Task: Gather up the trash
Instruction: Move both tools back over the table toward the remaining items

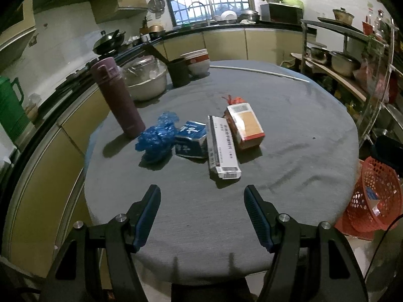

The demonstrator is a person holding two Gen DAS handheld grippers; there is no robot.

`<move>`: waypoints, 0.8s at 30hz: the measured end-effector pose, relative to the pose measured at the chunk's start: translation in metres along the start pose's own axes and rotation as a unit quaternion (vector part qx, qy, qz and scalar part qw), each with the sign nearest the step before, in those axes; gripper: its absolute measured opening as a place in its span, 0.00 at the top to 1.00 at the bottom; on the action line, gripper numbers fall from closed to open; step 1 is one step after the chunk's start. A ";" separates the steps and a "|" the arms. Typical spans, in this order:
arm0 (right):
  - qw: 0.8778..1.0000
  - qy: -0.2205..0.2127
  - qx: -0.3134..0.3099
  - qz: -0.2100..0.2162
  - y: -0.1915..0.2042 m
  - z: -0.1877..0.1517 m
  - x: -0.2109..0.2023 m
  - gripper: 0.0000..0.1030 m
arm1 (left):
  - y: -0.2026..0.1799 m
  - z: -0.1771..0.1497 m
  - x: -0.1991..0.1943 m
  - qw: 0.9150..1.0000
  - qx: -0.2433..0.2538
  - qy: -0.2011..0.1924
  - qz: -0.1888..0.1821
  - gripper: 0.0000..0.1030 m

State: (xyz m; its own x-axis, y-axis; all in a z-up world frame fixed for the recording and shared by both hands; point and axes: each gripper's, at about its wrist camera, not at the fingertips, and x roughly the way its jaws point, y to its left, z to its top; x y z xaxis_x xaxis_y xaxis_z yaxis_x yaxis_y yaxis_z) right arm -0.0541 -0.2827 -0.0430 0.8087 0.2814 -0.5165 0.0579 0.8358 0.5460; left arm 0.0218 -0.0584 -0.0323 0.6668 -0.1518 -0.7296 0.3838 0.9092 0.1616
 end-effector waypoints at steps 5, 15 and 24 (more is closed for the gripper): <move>1.000 0.007 -0.006 0.000 0.008 0.002 0.011 0.27 | 0.012 -0.001 0.003 1.000 -0.011 0.006 0.001 0.33; 0.999 0.030 -0.014 -0.006 0.022 0.003 0.036 0.27 | 0.038 -0.003 0.007 0.999 -0.036 0.022 0.015 0.33; 0.998 0.054 -0.023 0.001 0.034 0.000 0.057 0.27 | 0.052 -0.014 0.019 0.997 -0.044 0.048 0.031 0.33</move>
State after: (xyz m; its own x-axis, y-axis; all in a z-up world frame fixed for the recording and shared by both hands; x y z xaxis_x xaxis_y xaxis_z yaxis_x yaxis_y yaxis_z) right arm -0.0066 -0.2382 -0.0540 0.7407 0.3308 -0.5848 0.0274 0.8548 0.5183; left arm 0.0454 -0.0091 -0.0466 0.6225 -0.0598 -0.7803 0.2824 0.9471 0.1527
